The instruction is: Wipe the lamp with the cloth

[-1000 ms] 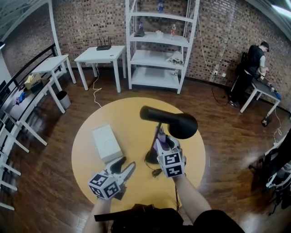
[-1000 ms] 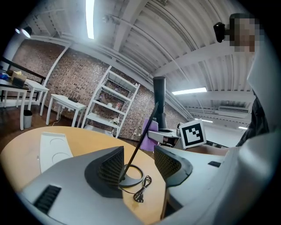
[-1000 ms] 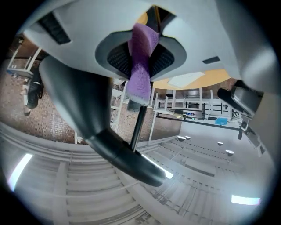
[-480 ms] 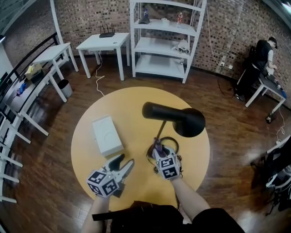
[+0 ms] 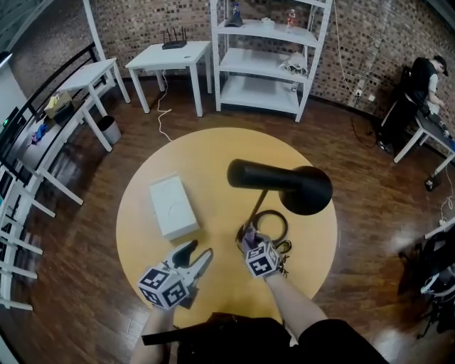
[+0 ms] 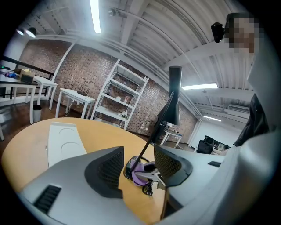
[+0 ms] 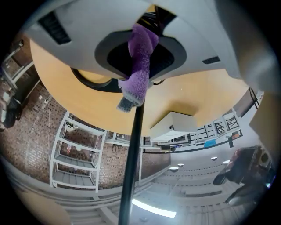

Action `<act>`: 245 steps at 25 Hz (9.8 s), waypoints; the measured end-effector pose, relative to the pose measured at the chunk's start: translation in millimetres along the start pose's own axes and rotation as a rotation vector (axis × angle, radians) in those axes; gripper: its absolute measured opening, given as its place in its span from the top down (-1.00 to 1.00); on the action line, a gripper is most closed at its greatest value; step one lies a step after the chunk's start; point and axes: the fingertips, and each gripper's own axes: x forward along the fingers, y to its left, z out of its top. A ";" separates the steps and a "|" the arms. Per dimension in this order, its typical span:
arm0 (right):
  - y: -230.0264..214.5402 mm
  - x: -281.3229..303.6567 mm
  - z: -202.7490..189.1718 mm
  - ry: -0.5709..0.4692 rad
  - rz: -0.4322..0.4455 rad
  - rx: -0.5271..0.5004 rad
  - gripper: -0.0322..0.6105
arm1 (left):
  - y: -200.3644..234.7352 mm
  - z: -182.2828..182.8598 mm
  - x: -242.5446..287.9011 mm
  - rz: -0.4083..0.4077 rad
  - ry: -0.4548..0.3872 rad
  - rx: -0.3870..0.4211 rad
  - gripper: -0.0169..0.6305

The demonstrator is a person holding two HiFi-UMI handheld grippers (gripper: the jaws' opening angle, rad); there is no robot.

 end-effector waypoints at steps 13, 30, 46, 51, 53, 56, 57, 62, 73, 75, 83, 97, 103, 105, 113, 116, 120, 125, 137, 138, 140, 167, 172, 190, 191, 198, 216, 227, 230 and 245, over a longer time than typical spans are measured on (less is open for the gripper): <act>-5.3 -122.8 69.2 -0.268 0.140 0.025 0.60 | -8.0 9.5 4.9 -0.074 -0.024 0.000 0.29; 3.6 -349.4 308.2 -0.997 -0.104 -0.310 0.60 | -37.3 34.9 7.2 -0.144 -0.114 0.051 0.29; -70.7 -286.6 227.7 -0.854 -0.388 -0.292 0.60 | -43.7 22.9 8.0 -0.132 -0.078 0.052 0.29; -75.0 -269.8 202.6 -0.725 -0.515 -0.446 0.60 | -48.5 21.1 10.1 -0.141 -0.064 0.056 0.29; -76.8 -265.1 193.2 -0.680 -0.543 -0.484 0.60 | -48.7 21.0 10.3 -0.139 -0.057 0.059 0.29; -75.5 -252.7 179.4 -0.609 -0.572 -0.535 0.60 | -49.7 18.0 11.0 -0.145 -0.046 0.061 0.29; -74.2 -248.0 175.2 -0.587 -0.569 -0.539 0.60 | -50.5 16.8 11.3 -0.149 -0.043 0.061 0.29; -51.3 -232.1 174.1 -0.562 -0.381 -0.392 0.60 | -52.6 13.8 11.9 -0.160 -0.038 0.054 0.29; -72.2 -223.3 191.1 -0.655 -0.120 0.239 0.60 | -38.9 22.4 4.0 -0.141 -0.070 0.042 0.29; -74.5 -216.4 182.4 -0.644 -0.083 0.334 0.60 | -36.8 21.1 3.0 -0.139 -0.064 0.040 0.29; -37.0 -251.9 170.4 -0.634 0.011 0.113 0.60 | -42.5 9.9 5.3 -0.150 -0.049 0.030 0.29; -11.8 -346.7 311.3 -0.983 -0.081 -0.158 0.60 | -63.9 28.6 9.4 -0.203 -0.105 0.003 0.29; -38.5 -336.2 286.6 -1.000 -0.112 -0.061 0.60 | -59.7 48.4 -6.2 -0.207 -0.170 -0.019 0.29; -48.5 -328.0 274.4 -0.981 -0.128 -0.029 0.60 | -56.2 45.5 -8.3 -0.202 -0.167 -0.026 0.29; -93.8 -295.5 211.9 -0.862 -0.248 0.045 0.60 | -68.6 27.4 0.8 -0.207 -0.125 -0.034 0.29; -101.9 -291.7 195.4 -0.845 -0.292 0.035 0.60 | -68.1 24.2 1.2 -0.201 -0.110 -0.033 0.29; -109.4 -283.3 173.2 -0.802 -0.355 0.006 0.60 | -66.6 21.7 1.6 -0.202 -0.095 -0.028 0.29; -117.2 -275.0 149.5 -0.740 -0.412 0.034 0.59 | -63.3 26.2 -2.8 -0.217 -0.089 -0.035 0.29; -97.0 -374.2 259.0 -0.973 -0.082 0.007 0.60 | -74.5 24.0 5.2 -0.267 -0.095 -0.051 0.29; -82.7 -379.2 276.1 -0.986 -0.025 0.003 0.60 | -74.6 25.0 4.9 -0.270 -0.099 -0.053 0.29; -58.2 -379.8 305.0 -0.990 0.051 -0.008 0.60 | -74.5 27.5 4.3 -0.272 -0.110 -0.060 0.32; -187.8 -276.0 172.5 -0.618 0.025 0.302 0.60 | -94.6 10.9 26.3 -0.238 -0.106 -0.061 0.32; -200.9 -269.8 148.3 -0.633 0.097 0.416 0.60 | -103.5 7.5 34.9 -0.220 -0.109 -0.058 0.32; -145.7 -335.3 237.3 -0.758 0.171 0.137 0.60 | -116.5 10.4 14.2 -0.135 -0.179 -0.071 0.32; -124.6 -343.3 257.3 -0.784 0.221 0.105 0.60 | -113.2 13.6 11.0 -0.137 -0.192 -0.080 0.32; -36.2 -343.1 333.4 -0.751 0.340 -0.047 0.60 | -111.9 11.2 -0.9 -0.207 -0.201 -0.107 0.32; -137.4 -306.6 256.8 -0.593 0.643 -0.333 0.59 | -142.1 11.1 72.9 0.131 -0.402 -0.119 0.33; -172.8 -273.5 199.7 -0.542 0.793 -0.275 0.59 | -204.1 -20.9 78.9 0.362 -0.481 -0.171 0.33; -185.7 -269.4 192.0 -0.539 0.785 -0.222 0.59 | -209.1 -18.3 76.1 0.386 -0.499 -0.165 0.33; -175.4 -303.6 238.2 -0.584 0.659 -0.303 0.59 | -180.8 6.6 54.5 0.305 -0.531 -0.152 0.33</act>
